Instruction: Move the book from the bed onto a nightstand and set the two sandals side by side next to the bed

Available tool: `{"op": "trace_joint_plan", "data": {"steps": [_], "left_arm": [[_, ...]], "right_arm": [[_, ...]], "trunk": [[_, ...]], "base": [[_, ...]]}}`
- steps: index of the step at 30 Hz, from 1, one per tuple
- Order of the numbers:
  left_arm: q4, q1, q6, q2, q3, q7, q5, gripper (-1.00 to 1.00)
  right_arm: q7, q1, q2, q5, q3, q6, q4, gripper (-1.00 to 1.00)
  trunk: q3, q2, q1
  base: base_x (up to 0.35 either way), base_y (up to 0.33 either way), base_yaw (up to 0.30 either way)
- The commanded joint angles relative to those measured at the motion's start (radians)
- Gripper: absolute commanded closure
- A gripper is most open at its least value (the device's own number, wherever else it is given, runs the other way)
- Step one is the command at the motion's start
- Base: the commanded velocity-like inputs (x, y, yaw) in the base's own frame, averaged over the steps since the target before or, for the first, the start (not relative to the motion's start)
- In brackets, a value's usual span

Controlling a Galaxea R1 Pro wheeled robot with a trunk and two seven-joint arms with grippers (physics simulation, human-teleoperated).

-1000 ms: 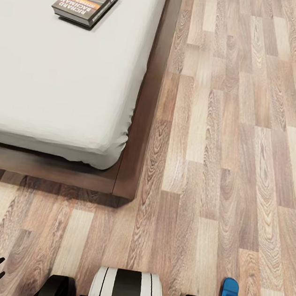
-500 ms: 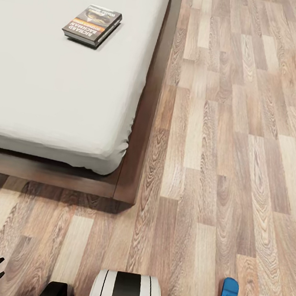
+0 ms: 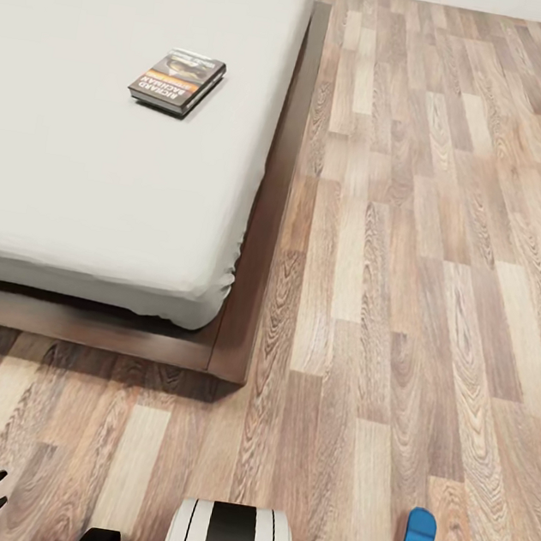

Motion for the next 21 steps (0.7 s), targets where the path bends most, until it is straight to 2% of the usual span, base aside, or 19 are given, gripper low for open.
{"op": "trace_joint_plan", "data": {"steps": [1, 21], "left_arm": [[-0.001, 0.001, 0.008, 0.0, -0.001, 0.001, 0.006, -1.0], [-0.001, 0.001, 0.008, 0.001, -0.002, 0.008, 0.006, -1.0]], "right_arm": [[0.002, 0.0, 0.0, -0.01, -0.003, 0.008, -0.002, 1.0], [-0.055, 0.0, -0.008, -0.01, -0.004, 0.013, -0.018, 1.0]], "trunk": [[0.004, 0.0, -0.001], [0.081, 0.005, -0.01]], "base": [[0.0, 0.0, 0.0], [0.0, 0.0, 0.0]]}}
